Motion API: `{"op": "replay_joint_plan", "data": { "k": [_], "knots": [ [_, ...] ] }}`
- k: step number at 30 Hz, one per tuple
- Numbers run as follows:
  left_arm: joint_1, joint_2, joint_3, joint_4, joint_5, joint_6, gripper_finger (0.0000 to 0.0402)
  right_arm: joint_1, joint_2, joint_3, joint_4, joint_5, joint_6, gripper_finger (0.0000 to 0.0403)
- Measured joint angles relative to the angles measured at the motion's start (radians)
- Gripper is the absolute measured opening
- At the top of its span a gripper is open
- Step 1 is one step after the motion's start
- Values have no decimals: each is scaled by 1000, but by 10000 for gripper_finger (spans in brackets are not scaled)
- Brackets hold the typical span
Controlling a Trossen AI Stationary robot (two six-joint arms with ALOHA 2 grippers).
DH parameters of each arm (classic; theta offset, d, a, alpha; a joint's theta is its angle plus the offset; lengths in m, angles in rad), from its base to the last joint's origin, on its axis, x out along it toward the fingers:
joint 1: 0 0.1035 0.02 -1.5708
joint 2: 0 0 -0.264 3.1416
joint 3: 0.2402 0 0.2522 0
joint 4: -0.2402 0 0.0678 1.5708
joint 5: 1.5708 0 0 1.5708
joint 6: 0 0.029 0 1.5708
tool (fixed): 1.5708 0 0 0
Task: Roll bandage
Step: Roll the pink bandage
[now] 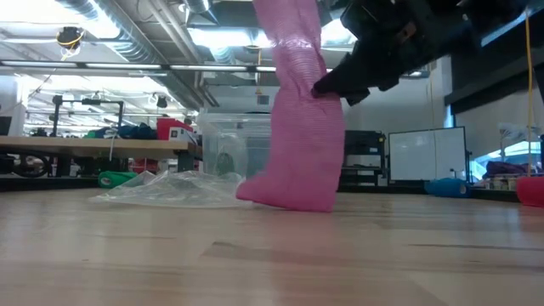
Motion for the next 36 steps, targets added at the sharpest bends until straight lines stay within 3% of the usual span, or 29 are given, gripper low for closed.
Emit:
{"op": "replay_joint_plan", "data": {
  "k": [11,19,22,24,28,31,36],
  "knots": [
    [0,119,-1,-75,3,-61,12,0,-95,81,-90,-19,-77,244],
    [0,155,0,-98,0,-105,14,14,-310,283,-642,-13,-84,273],
    [0,160,-12,-114,0,-138,14,51,-376,351,-752,49,-86,273],
    [1,160,-33,-116,0,-152,14,84,-412,355,-719,86,-88,273],
    [2,163,-73,-127,0,-185,15,121,-432,310,-529,62,-85,273],
    [13,174,-105,-128,1,-210,15,124,-404,285,-447,68,-85,273],
    [25,184,-166,-120,12,-269,15,122,-325,283,-390,166,-98,273]
  ]
}}
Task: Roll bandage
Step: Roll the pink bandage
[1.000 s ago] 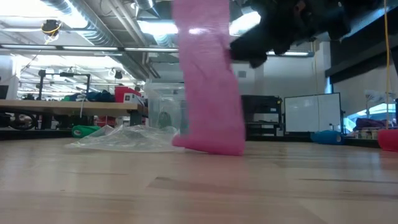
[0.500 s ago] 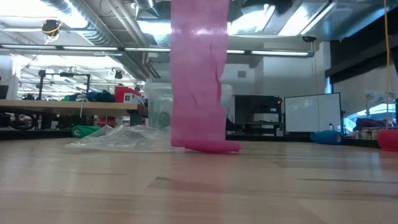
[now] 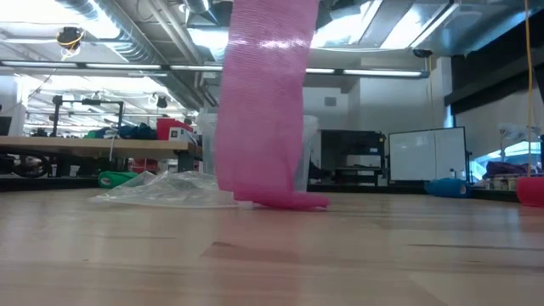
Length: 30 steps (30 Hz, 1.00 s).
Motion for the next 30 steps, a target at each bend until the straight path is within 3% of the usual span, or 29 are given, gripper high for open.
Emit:
{"op": "replay_joint_plan", "data": {
  "k": [5,9,15,18,22,26,30],
  "knots": [
    [21,3,-53,19,38,-33,15,2,92,0,53,15,-22,259],
    [24,4,-65,67,57,-29,15,2,119,0,38,101,-71,228],
    [15,3,-65,144,62,35,15,2,69,0,11,41,-89,193],
    [15,3,-65,208,62,75,15,3,-14,24,-140,36,-115,189],
    [16,2,-65,243,61,97,15,2,-109,98,-393,50,38,189],
    [17,2,-65,235,61,94,15,2,-146,146,-572,51,80,190],
    [17,2,-65,225,61,73,15,13,-188,38,-543,26,167,190]
  ]
}}
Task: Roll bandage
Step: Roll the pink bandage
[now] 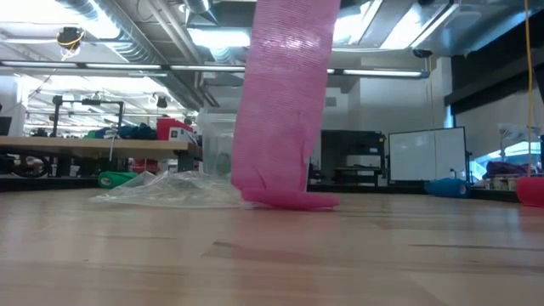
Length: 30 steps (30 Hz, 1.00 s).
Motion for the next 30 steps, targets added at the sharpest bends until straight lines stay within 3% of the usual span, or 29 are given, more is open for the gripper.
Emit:
{"op": "replay_joint_plan", "data": {
  "k": [3,6,9,12,20,30],
  "knots": [
    [-5,0,0,1,0,0,15,36,-50,-205,261,17,-6,190],
    [-7,0,0,4,0,2,15,43,-60,-411,704,33,-74,191],
    [-8,0,0,1,0,0,15,39,25,-557,1113,71,-130,191],
    [-4,0,0,1,0,-3,15,19,129,-595,1351,71,-148,191],
    [1,0,0,0,4,3,15,2,325,-484,1391,12,-203,191],
    [1,0,0,1,7,3,15,2,391,-370,1368,-19,-268,191]
  ]
}}
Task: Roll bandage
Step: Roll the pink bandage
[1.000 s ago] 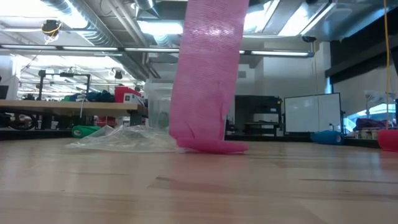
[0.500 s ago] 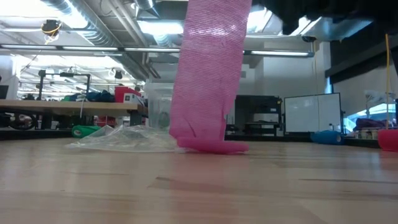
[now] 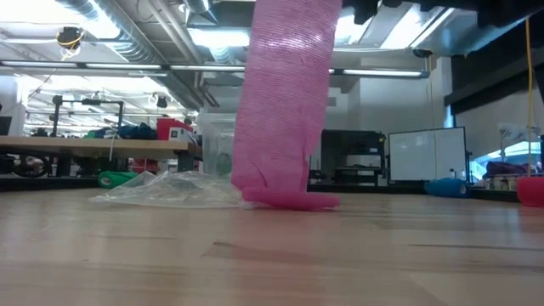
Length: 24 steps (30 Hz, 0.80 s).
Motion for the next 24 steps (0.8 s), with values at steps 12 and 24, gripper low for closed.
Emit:
{"op": "replay_joint_plan", "data": {
  "k": [12,24],
  "knots": [
    [0,0,0,-2,0,-10,15,0,25,35,-7,-8,-49,191],
    [0,0,0,3,0,-14,15,1,25,35,-43,-16,-137,14]
  ]
}}
